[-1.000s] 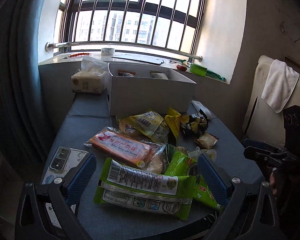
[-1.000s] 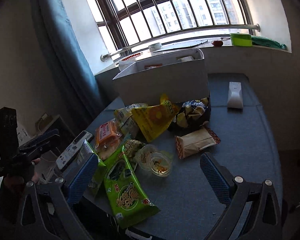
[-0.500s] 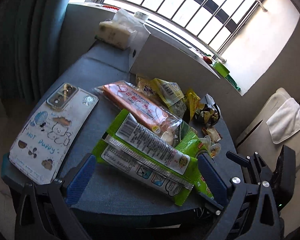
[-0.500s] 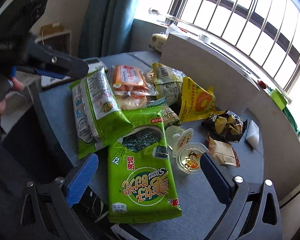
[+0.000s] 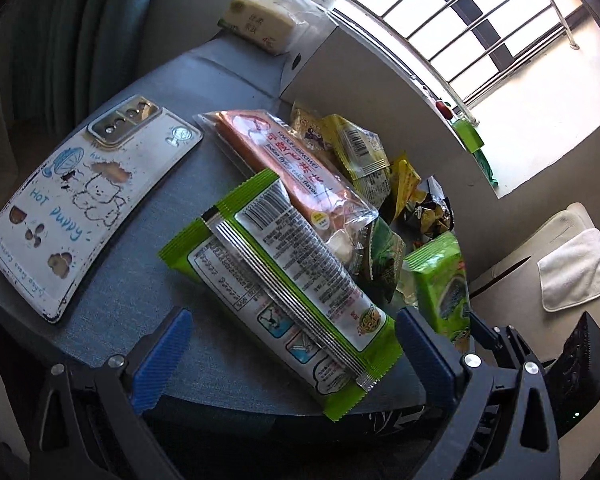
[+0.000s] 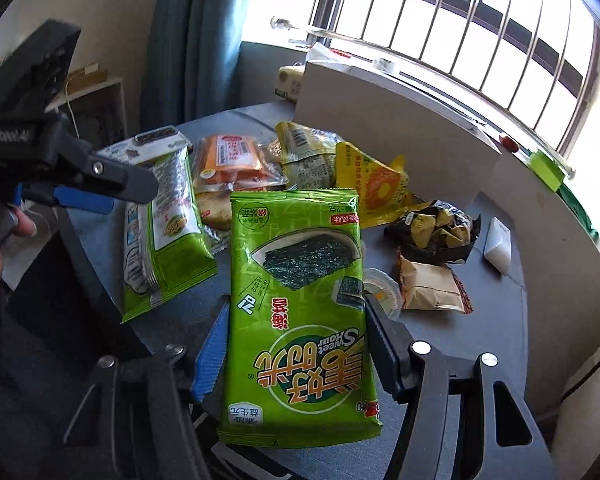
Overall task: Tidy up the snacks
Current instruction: 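Carry both held packs into the white box and open both tools, then grasp the blue chip bag with right tool while left tool grasps yellow bag, then lower both held bags into the white box and open both tools, then grasp orange-labelled pastry pack with left tool while right tool grasps beige paper bag, then lower both held packs into the white box and open both tools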
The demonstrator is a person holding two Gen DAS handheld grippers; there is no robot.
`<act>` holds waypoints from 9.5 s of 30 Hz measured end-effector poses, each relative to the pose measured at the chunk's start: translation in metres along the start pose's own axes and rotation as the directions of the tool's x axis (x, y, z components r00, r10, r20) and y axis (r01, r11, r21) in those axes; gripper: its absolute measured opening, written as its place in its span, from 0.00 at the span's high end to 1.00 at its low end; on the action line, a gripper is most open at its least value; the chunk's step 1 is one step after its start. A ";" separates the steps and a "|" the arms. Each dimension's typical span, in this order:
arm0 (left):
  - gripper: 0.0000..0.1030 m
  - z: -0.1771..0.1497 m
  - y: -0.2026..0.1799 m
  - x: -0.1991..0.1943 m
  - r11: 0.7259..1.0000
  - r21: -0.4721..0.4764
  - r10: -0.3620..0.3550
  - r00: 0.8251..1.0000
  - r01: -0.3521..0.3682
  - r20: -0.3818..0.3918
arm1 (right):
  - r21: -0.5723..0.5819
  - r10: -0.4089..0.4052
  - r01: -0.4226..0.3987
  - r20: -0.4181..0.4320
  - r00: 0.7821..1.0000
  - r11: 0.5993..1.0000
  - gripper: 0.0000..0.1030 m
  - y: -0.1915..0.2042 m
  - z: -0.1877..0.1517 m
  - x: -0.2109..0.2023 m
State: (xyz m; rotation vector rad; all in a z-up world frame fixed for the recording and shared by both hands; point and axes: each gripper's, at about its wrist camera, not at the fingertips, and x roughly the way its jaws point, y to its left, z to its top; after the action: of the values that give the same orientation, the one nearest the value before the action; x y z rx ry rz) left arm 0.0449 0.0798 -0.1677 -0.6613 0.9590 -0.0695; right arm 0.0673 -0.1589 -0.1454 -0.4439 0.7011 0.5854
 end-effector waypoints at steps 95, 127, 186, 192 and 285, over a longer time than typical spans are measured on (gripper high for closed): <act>0.00 0.052 -0.078 -0.027 0.870 0.487 -0.069 0.960 -0.074 0.270 | 0.562 0.100 -0.237 0.264 0.959 0.792 0.00 -0.118 -0.011 -0.005; 0.00 0.050 -0.147 0.054 0.661 0.735 0.031 0.984 -0.150 0.173 | 0.705 0.166 -0.291 0.243 0.956 0.647 0.47 -0.202 0.008 0.075; 0.00 0.290 -0.170 0.052 0.852 0.498 0.015 0.957 -0.164 0.288 | 0.604 -0.050 -0.113 0.247 0.968 0.789 0.00 -0.270 0.209 0.070; 0.00 0.271 -0.160 0.033 0.857 0.500 -0.022 0.958 -0.129 0.286 | 0.598 -0.028 -0.145 0.270 0.962 0.788 0.00 -0.259 0.201 0.055; 0.93 0.156 -0.126 -0.027 0.895 0.433 -0.065 0.929 -0.107 0.363 | 0.382 0.125 -0.243 0.308 0.943 0.892 0.38 -0.154 0.080 -0.003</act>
State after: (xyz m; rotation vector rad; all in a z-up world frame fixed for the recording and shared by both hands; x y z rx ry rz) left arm 0.1785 0.0640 -0.0163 -0.2198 0.5520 -0.1366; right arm 0.2003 -0.2306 -0.0603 0.1066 0.5810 0.6434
